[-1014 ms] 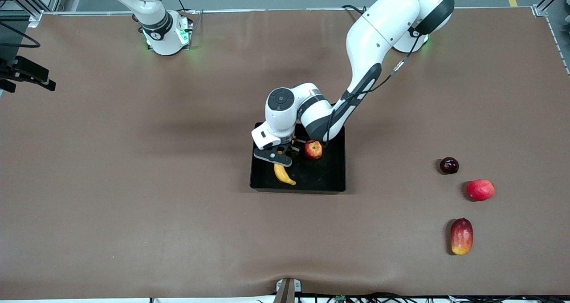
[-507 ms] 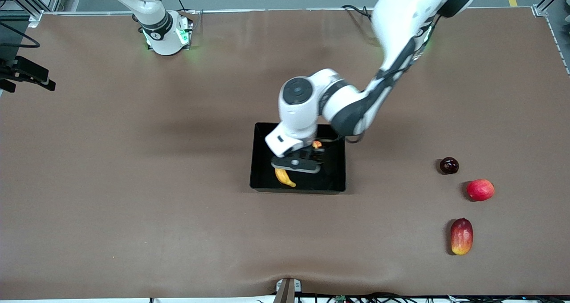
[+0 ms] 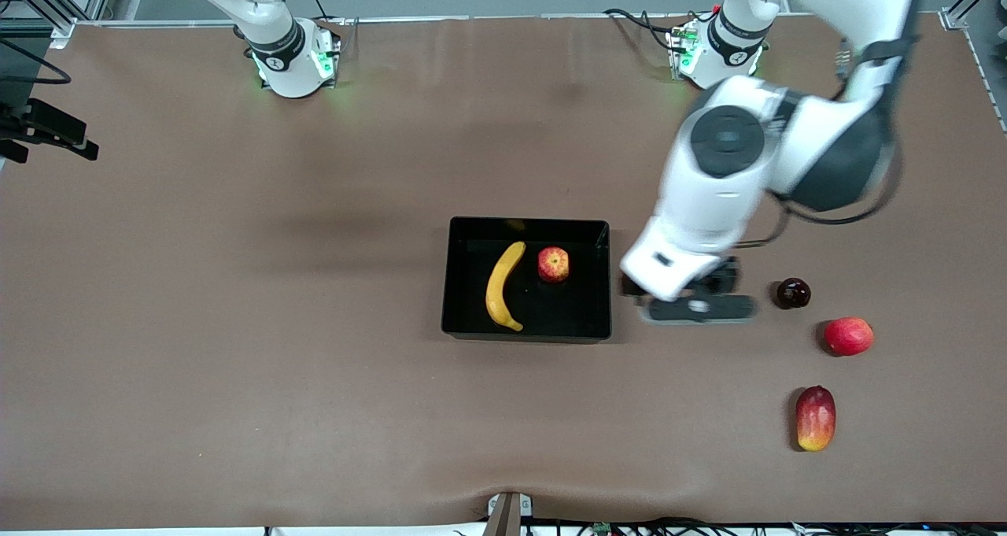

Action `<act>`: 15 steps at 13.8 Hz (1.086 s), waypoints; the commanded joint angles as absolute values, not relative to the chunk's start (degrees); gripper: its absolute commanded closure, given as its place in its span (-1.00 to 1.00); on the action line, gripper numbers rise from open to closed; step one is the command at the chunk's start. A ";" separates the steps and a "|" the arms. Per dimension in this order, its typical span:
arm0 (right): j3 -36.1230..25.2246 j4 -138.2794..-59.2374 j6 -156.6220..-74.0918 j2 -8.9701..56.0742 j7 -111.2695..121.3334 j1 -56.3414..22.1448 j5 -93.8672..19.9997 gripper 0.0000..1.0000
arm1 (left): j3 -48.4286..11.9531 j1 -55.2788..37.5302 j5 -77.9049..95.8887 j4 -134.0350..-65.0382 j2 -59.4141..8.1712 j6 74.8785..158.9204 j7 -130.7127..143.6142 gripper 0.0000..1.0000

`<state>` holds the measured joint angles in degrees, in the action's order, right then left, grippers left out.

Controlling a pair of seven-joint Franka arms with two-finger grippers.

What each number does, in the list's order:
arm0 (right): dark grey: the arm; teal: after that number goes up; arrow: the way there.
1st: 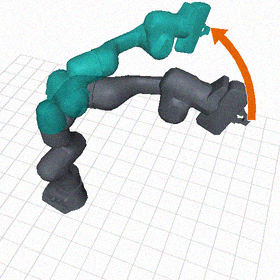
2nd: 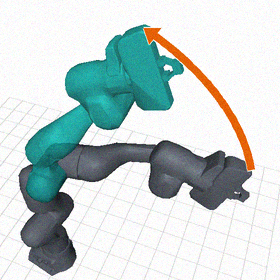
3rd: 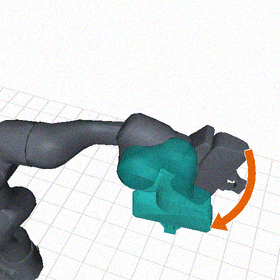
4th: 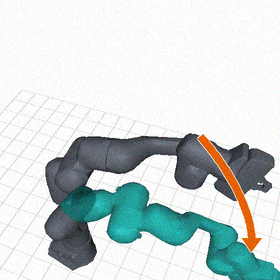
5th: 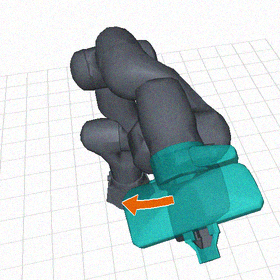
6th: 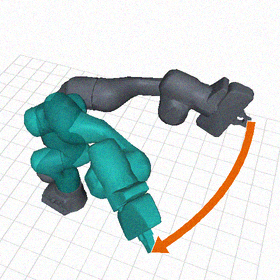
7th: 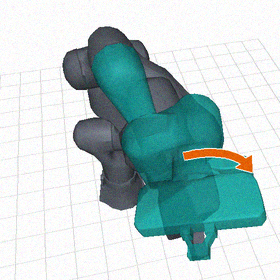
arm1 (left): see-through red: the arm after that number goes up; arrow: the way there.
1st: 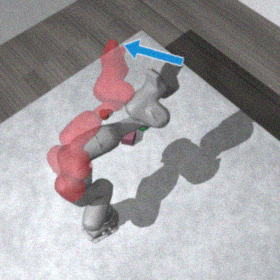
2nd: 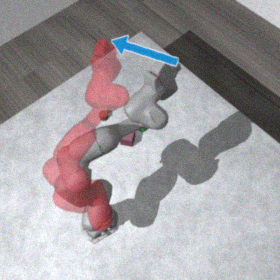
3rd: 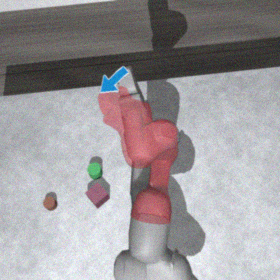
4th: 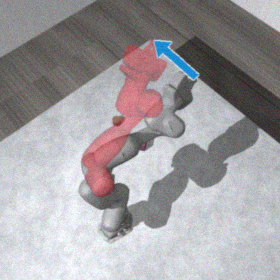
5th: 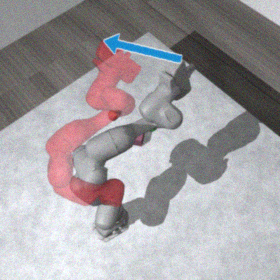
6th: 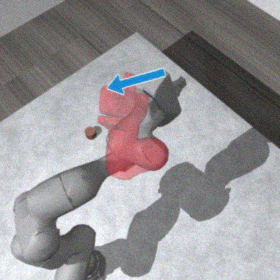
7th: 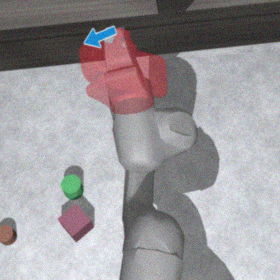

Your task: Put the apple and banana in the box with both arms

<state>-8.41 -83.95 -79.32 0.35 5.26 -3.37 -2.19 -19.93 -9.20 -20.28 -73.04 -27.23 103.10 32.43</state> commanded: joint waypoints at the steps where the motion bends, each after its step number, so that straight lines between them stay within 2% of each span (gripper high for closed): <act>1: -9.40 -85.87 -79.54 -1.58 5.71 -4.40 -2.37 -1.00 | -20.04 -6.26 -17.68 -75.15 -22.43 98.89 32.08 -1.00; 5: -9.40 -85.96 -79.54 -1.58 5.71 -4.48 -2.37 -1.00 | -20.30 2.44 -11.00 -75.23 -16.63 94.15 21.03 -1.00; 8: -9.40 -85.96 -79.45 -1.67 5.71 -4.48 -2.37 -1.00 | -20.30 5.71 -9.32 -75.23 -13.46 89.66 20.04 -1.00; 12: -9.32 -85.96 -79.45 -1.58 5.71 -4.40 -2.37 -1.00 | -19.52 5.98 -8.88 -77.50 -10.03 88.77 19.69 -1.00; 15: -9.40 -85.96 -79.45 -1.58 5.71 -4.40 -2.37 -1.00 | -14.09 1.51 -8.88 -82.43 -5.20 88.86 16.80 -1.00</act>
<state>-8.60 -84.10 -79.29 0.33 5.26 -3.40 -2.19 -17.97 4.28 -9.93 -76.92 -10.24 88.81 19.07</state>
